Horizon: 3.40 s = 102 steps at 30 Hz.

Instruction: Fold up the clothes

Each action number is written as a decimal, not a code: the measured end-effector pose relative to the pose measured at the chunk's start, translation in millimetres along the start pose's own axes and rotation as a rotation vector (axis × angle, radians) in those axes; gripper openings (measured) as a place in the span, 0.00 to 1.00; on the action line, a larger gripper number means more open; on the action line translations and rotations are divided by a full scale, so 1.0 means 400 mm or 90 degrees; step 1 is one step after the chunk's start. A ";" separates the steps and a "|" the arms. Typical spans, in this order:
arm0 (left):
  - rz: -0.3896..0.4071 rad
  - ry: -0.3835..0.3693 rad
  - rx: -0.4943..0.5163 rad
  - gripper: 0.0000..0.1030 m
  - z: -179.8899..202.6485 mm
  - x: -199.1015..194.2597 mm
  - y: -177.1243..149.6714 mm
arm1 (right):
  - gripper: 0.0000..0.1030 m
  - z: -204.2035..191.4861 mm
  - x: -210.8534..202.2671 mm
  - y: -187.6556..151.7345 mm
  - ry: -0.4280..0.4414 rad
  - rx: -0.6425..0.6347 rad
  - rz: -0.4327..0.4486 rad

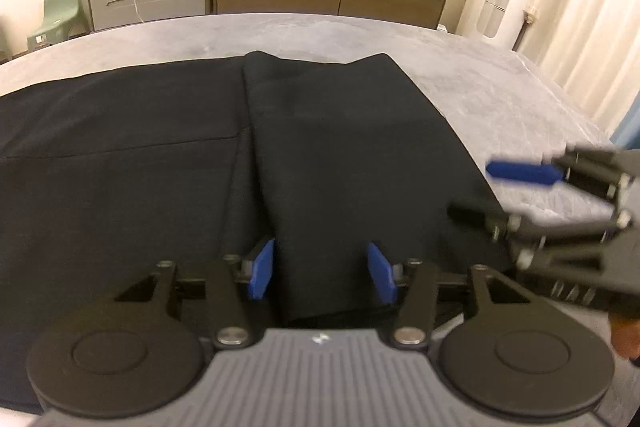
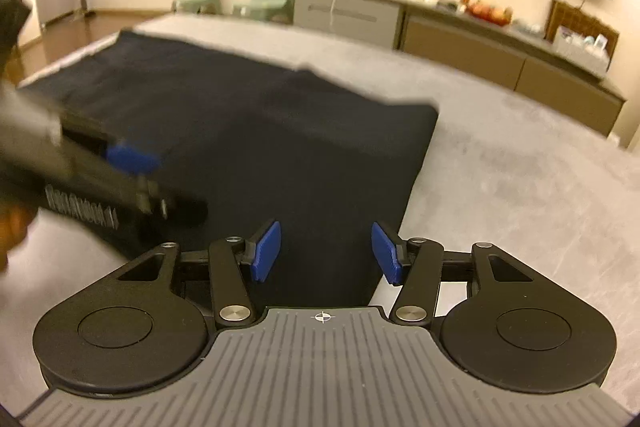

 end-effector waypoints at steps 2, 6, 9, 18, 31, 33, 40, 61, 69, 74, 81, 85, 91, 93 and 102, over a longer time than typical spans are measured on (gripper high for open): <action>-0.003 -0.010 0.001 0.51 -0.007 -0.006 -0.002 | 0.54 -0.006 -0.005 0.034 0.010 -0.003 0.030; -0.004 -0.032 0.004 0.51 -0.019 -0.017 -0.004 | 0.55 -0.026 0.084 0.105 0.007 -0.004 0.007; 0.006 -0.052 0.000 0.52 -0.028 -0.016 -0.008 | 0.55 -0.054 0.193 0.165 0.005 -0.012 -0.028; 0.079 -0.059 -0.086 0.49 -0.134 -0.108 -0.059 | 0.60 -0.092 0.393 0.271 -0.035 0.022 -0.125; 0.362 0.158 -0.526 0.62 -0.612 -0.634 -0.306 | 0.75 -0.311 0.036 0.292 0.085 0.047 -0.004; 0.402 0.144 -0.617 0.62 -0.672 -0.674 -0.376 | 0.80 -0.451 -0.003 0.294 0.146 -0.006 0.013; 0.490 0.080 -0.758 0.72 -0.770 -0.728 -0.467 | 0.82 -0.954 -0.083 0.280 0.291 -0.232 0.072; 0.385 0.088 -0.705 0.03 -0.871 -0.596 -0.313 | 0.09 -0.976 -0.041 0.350 0.416 -0.150 -0.012; 0.320 0.181 -0.328 0.02 -0.612 -0.489 -0.176 | 0.41 -0.754 0.208 0.383 0.164 -0.028 -0.110; 0.262 0.223 -0.064 0.02 -0.416 -0.400 -0.094 | 0.47 -0.647 0.294 0.398 0.253 0.048 -0.199; 0.156 0.150 0.106 0.02 -0.250 -0.270 -0.141 | 0.89 -0.501 0.339 0.457 0.442 0.246 -0.241; 0.134 0.141 0.142 0.02 -0.205 -0.239 -0.167 | 0.90 -0.551 0.399 0.426 0.453 0.240 -0.290; 0.128 0.131 0.157 0.02 -0.191 -0.238 -0.178 | 0.90 -0.645 0.439 0.441 0.376 0.092 -0.281; 0.127 0.133 0.161 0.02 -0.190 -0.237 -0.177 | 0.90 -0.673 0.441 0.458 0.358 0.030 -0.276; 0.143 0.130 0.163 0.02 -0.186 -0.258 -0.182 | 0.73 -0.679 0.474 0.437 0.403 -0.055 -0.321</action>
Point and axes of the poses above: each gripper's, at about its wrist camera, not at the fingertips, and x roughly the way its jaws point, z to its right, y to its top, the point moved 1 cm from there along x, roughly the way its jaws point, and after that the axes turned 14 degrees about -y, right-handed, at the moved point
